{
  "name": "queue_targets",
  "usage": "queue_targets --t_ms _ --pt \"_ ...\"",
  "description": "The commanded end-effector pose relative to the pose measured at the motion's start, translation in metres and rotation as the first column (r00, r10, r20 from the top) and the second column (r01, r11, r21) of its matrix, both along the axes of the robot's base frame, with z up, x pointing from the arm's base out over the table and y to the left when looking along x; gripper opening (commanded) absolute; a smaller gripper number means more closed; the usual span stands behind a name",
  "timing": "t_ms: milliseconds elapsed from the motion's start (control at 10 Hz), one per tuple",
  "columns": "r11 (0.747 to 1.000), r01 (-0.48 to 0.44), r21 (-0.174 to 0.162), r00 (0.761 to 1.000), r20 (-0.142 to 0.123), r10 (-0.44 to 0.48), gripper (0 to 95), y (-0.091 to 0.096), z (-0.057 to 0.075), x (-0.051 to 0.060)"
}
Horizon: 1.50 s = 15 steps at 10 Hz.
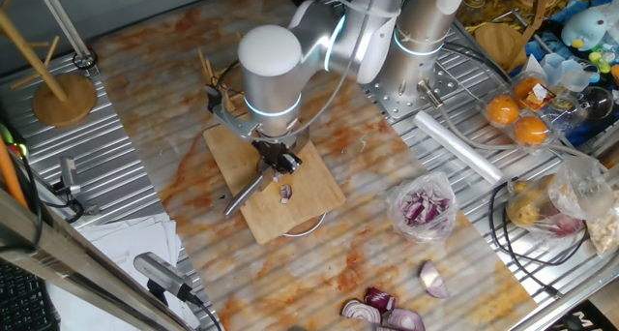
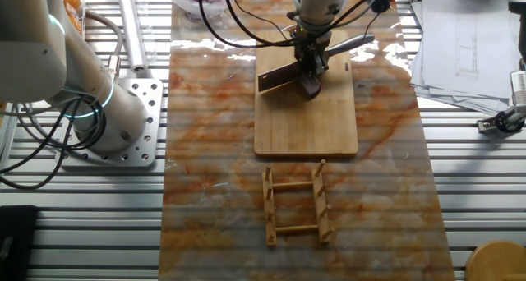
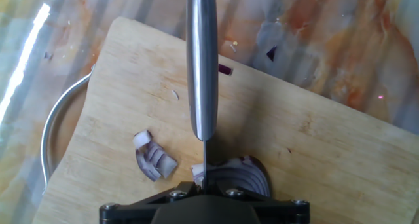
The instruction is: Chop the onions
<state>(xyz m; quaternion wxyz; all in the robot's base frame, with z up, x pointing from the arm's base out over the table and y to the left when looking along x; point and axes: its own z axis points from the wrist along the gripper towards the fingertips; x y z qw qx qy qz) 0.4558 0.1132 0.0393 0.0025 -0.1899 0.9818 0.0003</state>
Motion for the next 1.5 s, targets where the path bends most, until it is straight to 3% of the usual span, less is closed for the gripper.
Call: queue_targets --t_ms 100,200,500,700,900,1500 --pt "1.0 0.013 0.028 1.0 -0.009 -0.013 0.0 0.0 -0.034 0.001" --pt "0.997 0.042 0.064 0.999 -0.005 -0.042 0.0 0.0 -0.034 0.001" --pt "1.0 0.007 0.02 1.0 -0.003 -0.007 0.0 0.0 -0.034 0.001" --pt "0.999 0.026 0.023 1.0 0.001 -0.026 0.0 0.0 -0.026 0.001" --pt "0.999 0.034 0.02 0.999 -0.015 -0.034 0.0 0.001 -0.019 0.001" --pt "0.998 0.052 0.03 0.999 -0.007 -0.052 0.0 0.001 -0.019 0.001"
